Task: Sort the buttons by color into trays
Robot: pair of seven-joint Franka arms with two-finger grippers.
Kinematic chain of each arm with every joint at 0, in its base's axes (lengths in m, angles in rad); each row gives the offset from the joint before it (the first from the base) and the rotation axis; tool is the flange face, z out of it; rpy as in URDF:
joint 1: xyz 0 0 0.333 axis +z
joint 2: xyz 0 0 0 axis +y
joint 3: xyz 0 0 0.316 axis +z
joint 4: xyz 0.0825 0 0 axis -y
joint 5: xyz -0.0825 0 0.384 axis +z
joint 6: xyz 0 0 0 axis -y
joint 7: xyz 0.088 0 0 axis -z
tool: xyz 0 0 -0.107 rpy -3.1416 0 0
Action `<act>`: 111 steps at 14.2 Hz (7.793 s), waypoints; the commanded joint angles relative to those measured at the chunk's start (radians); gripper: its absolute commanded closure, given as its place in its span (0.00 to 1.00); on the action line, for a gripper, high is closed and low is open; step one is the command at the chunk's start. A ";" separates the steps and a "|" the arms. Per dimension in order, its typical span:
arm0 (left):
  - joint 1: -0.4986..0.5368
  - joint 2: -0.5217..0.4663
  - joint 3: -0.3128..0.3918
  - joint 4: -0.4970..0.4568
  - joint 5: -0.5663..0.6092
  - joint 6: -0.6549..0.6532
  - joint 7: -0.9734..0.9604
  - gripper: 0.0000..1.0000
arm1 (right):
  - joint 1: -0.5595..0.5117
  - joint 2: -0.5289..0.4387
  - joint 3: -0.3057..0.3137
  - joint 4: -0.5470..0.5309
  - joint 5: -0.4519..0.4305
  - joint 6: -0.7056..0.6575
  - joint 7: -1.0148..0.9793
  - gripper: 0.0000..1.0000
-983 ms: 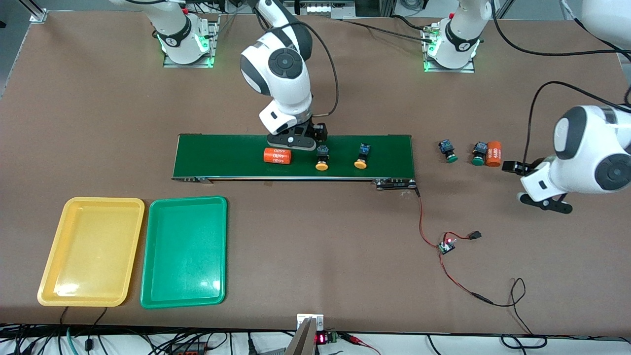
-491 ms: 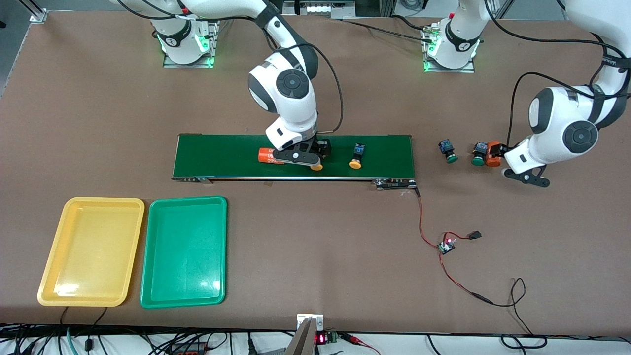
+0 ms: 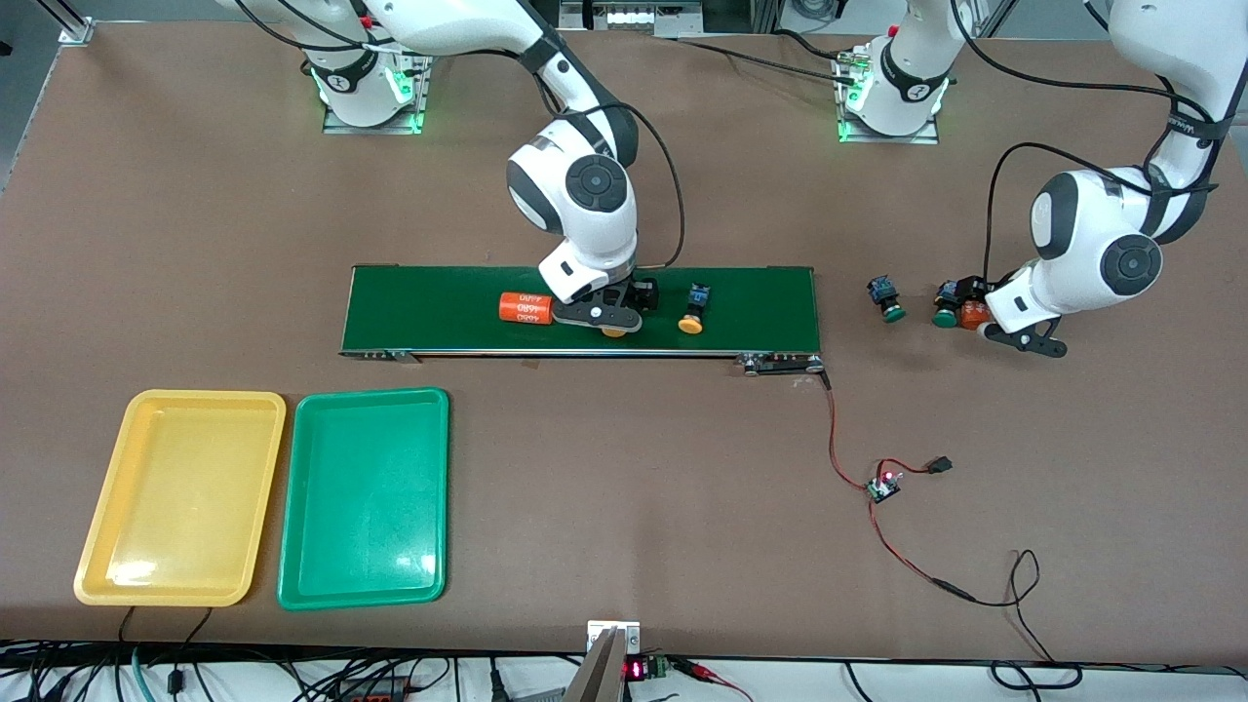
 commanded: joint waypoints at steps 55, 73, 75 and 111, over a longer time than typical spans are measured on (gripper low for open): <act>-0.238 0.019 -0.137 0.274 -0.115 -0.428 -0.463 0.00 | -0.408 -0.266 0.348 -0.309 -0.188 0.023 0.141 0.00; -0.195 -0.056 -0.125 -0.154 -0.171 0.108 -0.613 0.76 | -0.388 -0.073 0.345 -0.174 -0.241 0.076 0.169 0.74; -0.195 -0.101 -0.126 -0.110 -0.170 0.017 -0.607 0.77 | -0.402 -0.090 0.345 -0.171 -0.241 0.054 0.141 0.98; -0.252 -0.053 0.163 0.006 -0.067 -0.065 0.100 0.00 | -1.316 -0.282 0.426 -0.222 -0.187 -0.138 -1.011 0.00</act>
